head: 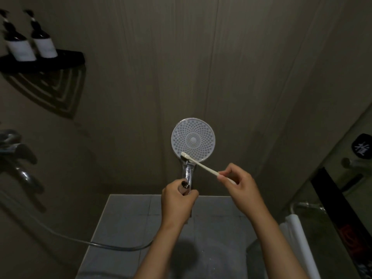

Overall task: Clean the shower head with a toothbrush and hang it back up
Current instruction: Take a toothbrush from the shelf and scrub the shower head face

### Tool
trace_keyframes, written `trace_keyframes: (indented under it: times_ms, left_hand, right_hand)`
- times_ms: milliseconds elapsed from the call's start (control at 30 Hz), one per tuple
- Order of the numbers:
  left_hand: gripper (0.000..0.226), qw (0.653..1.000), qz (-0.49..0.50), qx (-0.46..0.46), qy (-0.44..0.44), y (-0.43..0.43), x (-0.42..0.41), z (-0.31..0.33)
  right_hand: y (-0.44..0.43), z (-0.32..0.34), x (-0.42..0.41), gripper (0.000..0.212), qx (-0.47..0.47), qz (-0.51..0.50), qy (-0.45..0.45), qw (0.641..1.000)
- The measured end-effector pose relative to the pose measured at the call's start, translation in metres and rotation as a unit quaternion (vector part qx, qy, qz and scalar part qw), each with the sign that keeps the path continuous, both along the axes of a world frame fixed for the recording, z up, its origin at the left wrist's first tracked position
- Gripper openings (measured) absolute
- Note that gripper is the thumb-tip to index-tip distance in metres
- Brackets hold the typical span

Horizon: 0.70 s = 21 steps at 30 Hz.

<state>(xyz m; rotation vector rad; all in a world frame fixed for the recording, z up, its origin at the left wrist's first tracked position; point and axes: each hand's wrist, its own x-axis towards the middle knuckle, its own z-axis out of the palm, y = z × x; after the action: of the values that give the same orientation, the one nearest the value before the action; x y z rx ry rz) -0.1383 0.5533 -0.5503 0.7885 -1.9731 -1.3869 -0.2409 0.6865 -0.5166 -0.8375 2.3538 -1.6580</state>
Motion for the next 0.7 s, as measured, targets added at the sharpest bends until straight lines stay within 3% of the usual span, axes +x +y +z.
trace_keyframes:
  times_ms: [133,267,400,700]
  left_hand:
    - [0.024,1.000,0.003,0.004,0.001,0.000,-0.001,-0.002]
    - [0.021,1.000,-0.002,0.027,0.010,0.002,-0.002,0.002]
    - [0.021,1.000,-0.010,0.021,0.010,0.004,-0.001,0.005]
    - [0.025,1.000,-0.017,0.005,0.004,0.008,-0.002,0.007]
  right_hand:
    - [0.002,0.003,0.000,0.012,-0.010,0.007,0.006,1.000]
    - [0.002,0.005,0.002,0.014,-0.060,-0.052,0.040,0.996]
    - [-0.004,0.004,0.006,0.013,-0.039,-0.086,0.069,0.993]
    - [-0.010,-0.002,0.015,0.015,-0.013,-0.021,0.043,0.999]
